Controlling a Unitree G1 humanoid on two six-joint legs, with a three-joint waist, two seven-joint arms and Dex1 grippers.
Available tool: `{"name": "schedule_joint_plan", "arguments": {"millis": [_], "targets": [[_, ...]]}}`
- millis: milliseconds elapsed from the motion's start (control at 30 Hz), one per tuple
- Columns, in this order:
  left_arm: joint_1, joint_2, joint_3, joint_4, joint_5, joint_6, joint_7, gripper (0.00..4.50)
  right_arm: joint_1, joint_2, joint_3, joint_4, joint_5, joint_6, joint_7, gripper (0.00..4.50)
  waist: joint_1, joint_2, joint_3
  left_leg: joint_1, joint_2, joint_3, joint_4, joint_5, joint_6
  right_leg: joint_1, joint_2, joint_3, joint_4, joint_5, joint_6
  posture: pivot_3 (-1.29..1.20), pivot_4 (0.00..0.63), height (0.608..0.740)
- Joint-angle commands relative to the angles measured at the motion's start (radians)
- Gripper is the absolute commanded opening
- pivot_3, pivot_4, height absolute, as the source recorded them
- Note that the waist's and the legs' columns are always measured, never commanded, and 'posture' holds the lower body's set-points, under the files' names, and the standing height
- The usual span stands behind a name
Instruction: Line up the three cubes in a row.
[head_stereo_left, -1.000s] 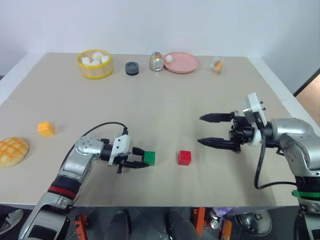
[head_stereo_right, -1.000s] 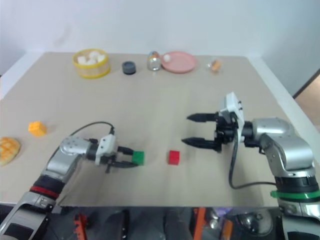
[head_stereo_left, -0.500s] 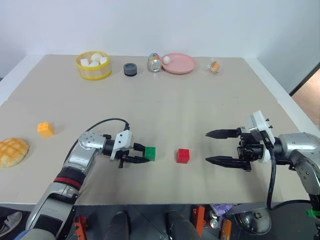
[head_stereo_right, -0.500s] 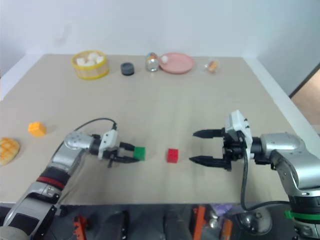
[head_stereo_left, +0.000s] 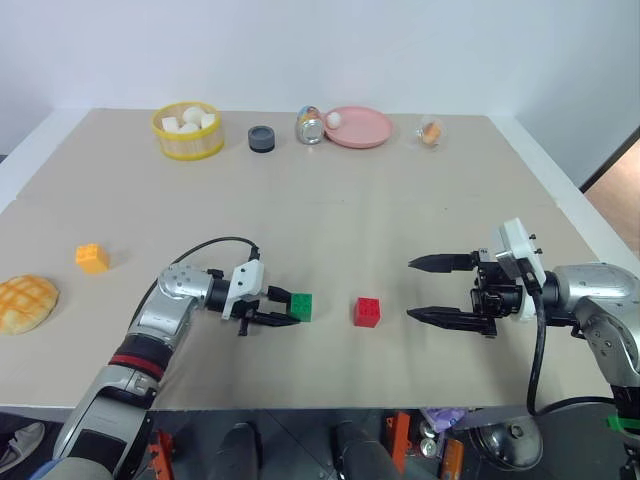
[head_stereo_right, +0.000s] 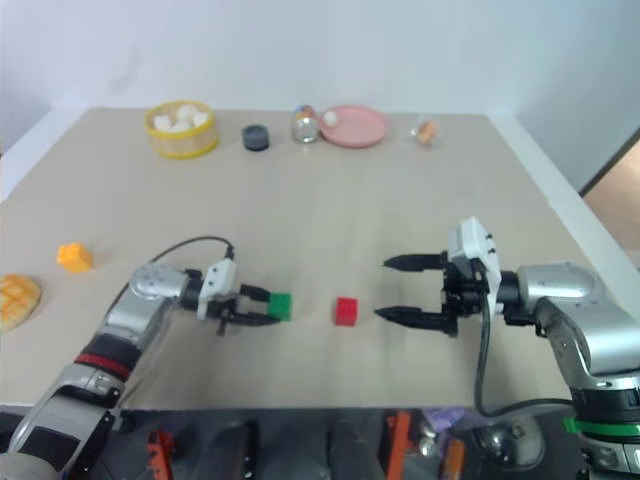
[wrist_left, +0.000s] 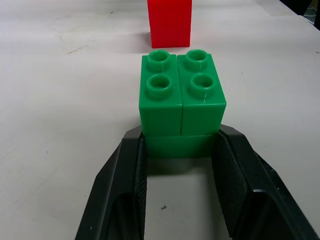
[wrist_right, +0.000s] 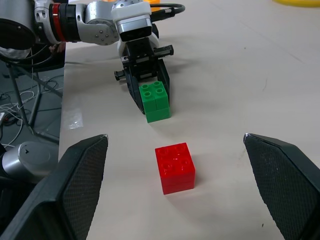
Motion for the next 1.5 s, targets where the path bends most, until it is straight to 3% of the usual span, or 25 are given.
{"name": "schedule_joint_plan", "arguments": {"millis": [33,533,600,833,1033,1267,1500], "targets": [[0.002,-0.008,-0.005,-0.022,-0.003,0.001,-0.006,1.27,-0.023,-0.001,-0.01,-0.006,0.0,-0.019,-0.004,4.5,0.0,0.0,0.0,0.0,0.0,0.0,0.0,0.0,0.0,0.0,0.0,0.0,0.0,0.0,0.0,0.0,0.15,0.74],[0.001,-0.02,-0.029,-0.018,0.017,-0.002,-0.02,1.27,-0.029,0.004,-0.002,-0.005,-0.003,-0.022,-0.026,4.5,0.0,0.0,0.0,0.0,0.0,0.0,0.0,0.0,0.0,0.0,0.0,0.0,0.0,0.0,0.0,0.0,0.15,0.74],[0.0,-0.012,-0.029,-0.019,0.007,0.039,-0.036,2.28,-0.029,0.005,-0.003,-0.006,-0.004,-0.022,-0.029,4.5,0.0,0.0,0.0,0.0,0.0,0.0,0.0,0.0,0.0,0.0,0.0,0.0,0.0,0.0,0.0,0.0,0.15,0.74],[0.006,-0.026,-0.006,-0.056,-0.006,0.073,0.01,4.47,-0.038,0.005,-0.002,0.003,-0.004,-0.021,-0.031,4.5,0.0,0.0,0.0,0.0,0.0,0.0,0.0,0.0,0.0,0.0,0.0,0.0,0.0,-0.001,0.0,0.0,0.15,0.74],[0.049,0.009,0.014,-0.152,-0.047,0.129,-0.025,4.47,-0.059,0.006,0.004,0.019,-0.006,-0.021,-0.03,4.5,0.0,0.0,0.0,0.0,0.0,0.0,0.0,0.0,0.0,0.0,0.0,0.0,0.0,-0.001,0.0,0.0,0.15,0.74],[0.13,0.152,0.076,-0.233,-0.085,0.174,-0.06,4.47,-0.098,0.004,-0.002,0.04,0.008,-0.008,-0.024,4.5,-0.002,0.0,0.0,0.0,0.001,0.0,0.0,0.0,0.0,-0.001,0.0,0.0,0.0,0.0,0.0,0.0,0.15,0.74],[0.181,0.244,0.208,-0.189,-0.072,0.099,0.084,4.47,-0.117,0.007,-0.002,0.043,0.017,0.005,-0.021,4.5,0.0,0.001,0.0,-0.001,0.001,0.001,0.0,0.0,0.0,-0.002,0.0,0.0,0.0,0.0,-0.001,0.0,0.15,0.74]]}}
